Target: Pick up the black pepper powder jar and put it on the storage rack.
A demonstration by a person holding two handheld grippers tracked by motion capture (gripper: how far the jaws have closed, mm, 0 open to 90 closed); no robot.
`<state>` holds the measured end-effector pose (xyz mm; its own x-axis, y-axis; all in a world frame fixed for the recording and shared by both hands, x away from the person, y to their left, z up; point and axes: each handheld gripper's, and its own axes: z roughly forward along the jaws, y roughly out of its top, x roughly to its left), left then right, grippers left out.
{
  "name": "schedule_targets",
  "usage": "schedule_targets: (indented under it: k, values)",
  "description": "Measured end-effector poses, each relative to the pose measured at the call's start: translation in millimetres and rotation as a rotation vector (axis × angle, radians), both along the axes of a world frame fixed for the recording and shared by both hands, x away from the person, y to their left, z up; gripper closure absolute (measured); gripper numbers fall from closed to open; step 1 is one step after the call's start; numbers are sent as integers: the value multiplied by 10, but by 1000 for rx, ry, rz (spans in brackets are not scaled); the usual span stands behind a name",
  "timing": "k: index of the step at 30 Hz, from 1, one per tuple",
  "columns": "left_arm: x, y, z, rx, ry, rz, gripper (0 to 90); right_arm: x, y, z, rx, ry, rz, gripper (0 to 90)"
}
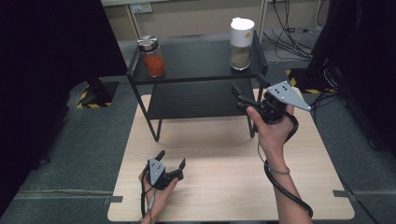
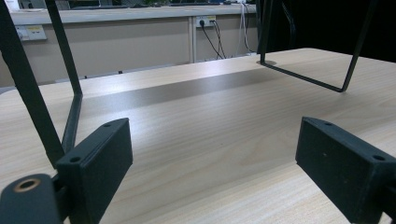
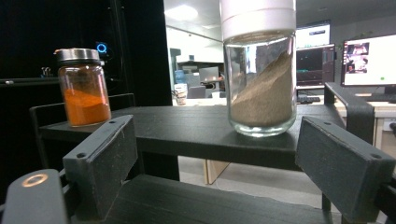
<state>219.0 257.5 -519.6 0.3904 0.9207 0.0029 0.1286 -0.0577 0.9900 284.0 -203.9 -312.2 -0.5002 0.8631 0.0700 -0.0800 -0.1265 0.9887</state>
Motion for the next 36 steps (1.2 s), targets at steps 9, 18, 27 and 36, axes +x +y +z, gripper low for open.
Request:
schedule_targets:
  k: [9,18,27,36]
  values:
    - [-5,-1,-1,0,-1,-1,104,-64,-64,-77,0,5,14,129]
    - [-7,-1,-4,-2,-2,-1,104,-128,-145,-158,-8,22,23,128]
    - [-8,-1,-6,-2,-3,-1,104,-203,-282,-315,0,54,20,127]
    - [-11,-5,-10,-3,-5,-1,104,-262,-388,-435,-17,85,7,127]
